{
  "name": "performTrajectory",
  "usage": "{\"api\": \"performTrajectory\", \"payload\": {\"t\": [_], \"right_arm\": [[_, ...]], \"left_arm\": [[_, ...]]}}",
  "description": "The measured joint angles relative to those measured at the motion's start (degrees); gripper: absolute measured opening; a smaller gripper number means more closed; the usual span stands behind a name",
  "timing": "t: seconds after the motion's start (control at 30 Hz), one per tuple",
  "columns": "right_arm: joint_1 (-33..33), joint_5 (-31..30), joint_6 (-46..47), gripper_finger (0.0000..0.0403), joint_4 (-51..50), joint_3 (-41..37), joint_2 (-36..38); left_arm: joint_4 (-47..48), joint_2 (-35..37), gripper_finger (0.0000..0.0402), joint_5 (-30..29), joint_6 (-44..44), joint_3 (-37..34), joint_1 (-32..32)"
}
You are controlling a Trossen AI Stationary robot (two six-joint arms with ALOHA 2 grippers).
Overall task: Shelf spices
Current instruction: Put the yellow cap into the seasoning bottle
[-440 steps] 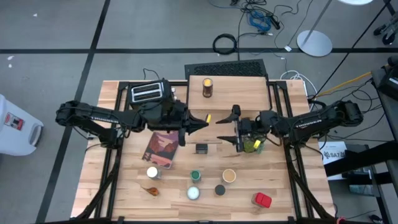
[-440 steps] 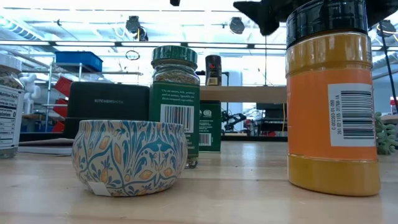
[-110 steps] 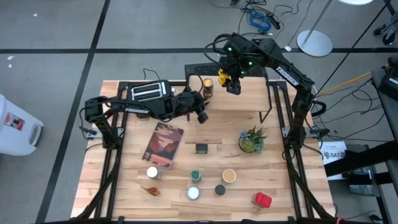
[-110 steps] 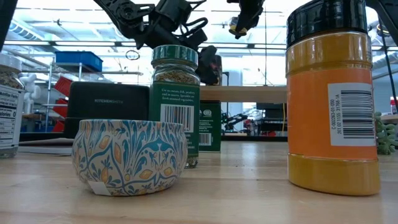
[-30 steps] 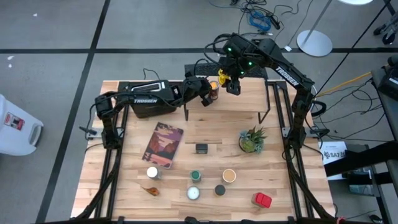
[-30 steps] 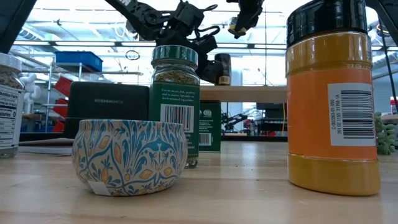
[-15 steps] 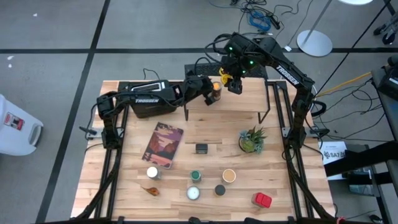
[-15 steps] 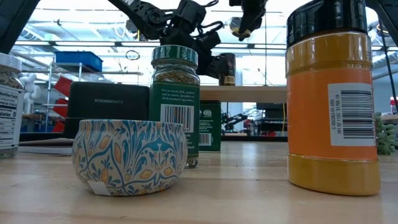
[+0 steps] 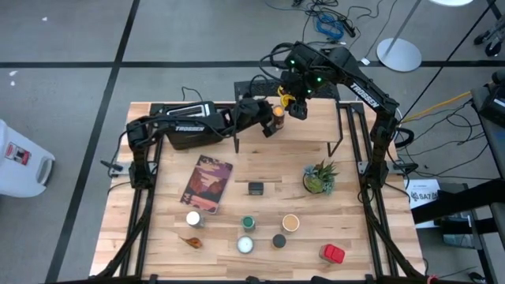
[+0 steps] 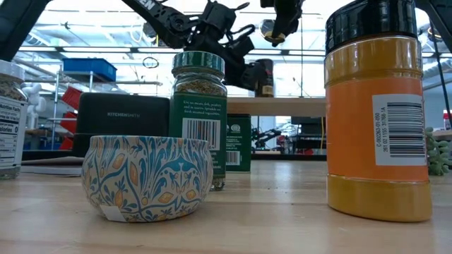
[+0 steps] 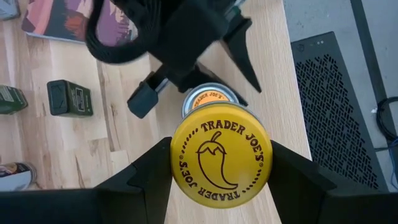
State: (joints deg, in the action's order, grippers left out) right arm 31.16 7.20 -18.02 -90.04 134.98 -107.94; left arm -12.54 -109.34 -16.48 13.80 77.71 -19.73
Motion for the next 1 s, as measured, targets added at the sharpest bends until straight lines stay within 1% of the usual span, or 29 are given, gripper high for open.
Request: {"api": "performTrajectory", "payload": {"t": [0.2, 0.37, 0.53, 0.7, 0.83, 1.0], "right_arm": [[0.00, 0.02, 0.22, 0.0208, 0.00, 0.00, 0.00], [0.00, 0.02, 0.22, 0.0208, 0.00, 0.00, 0.00], [0.00, 0.01, 0.25, 0.0208, 0.02, 0.00, 0.00], [-0.02, 0.02, 0.44, 0.0208, 0.02, 0.00, 0.00], [-0.02, 0.02, 0.49, 0.0208, 0.02, 0.00, -0.08], [-0.13, 0.41, 1.08, 0.0208, 0.04, 0.00, -2.04]], "left_arm": [[-1.28, -1.27, 0.0097, 0.19, -2.29, -0.04, 0.00], [-5.55, -1.25, 0.0097, 1.51, -3.02, -0.04, 0.00], [-6.26, -1.25, 0.0097, 2.91, -4.30, 0.28, 0.00], [-6.74, -1.25, 0.0097, 2.96, -4.55, 0.28, 0.00], [-6.16, -1.23, 0.0097, 2.82, -4.52, 0.29, 0.00], [-1.78, -0.96, 0.0097, 0.48, -4.07, 0.33, 0.00]]}}
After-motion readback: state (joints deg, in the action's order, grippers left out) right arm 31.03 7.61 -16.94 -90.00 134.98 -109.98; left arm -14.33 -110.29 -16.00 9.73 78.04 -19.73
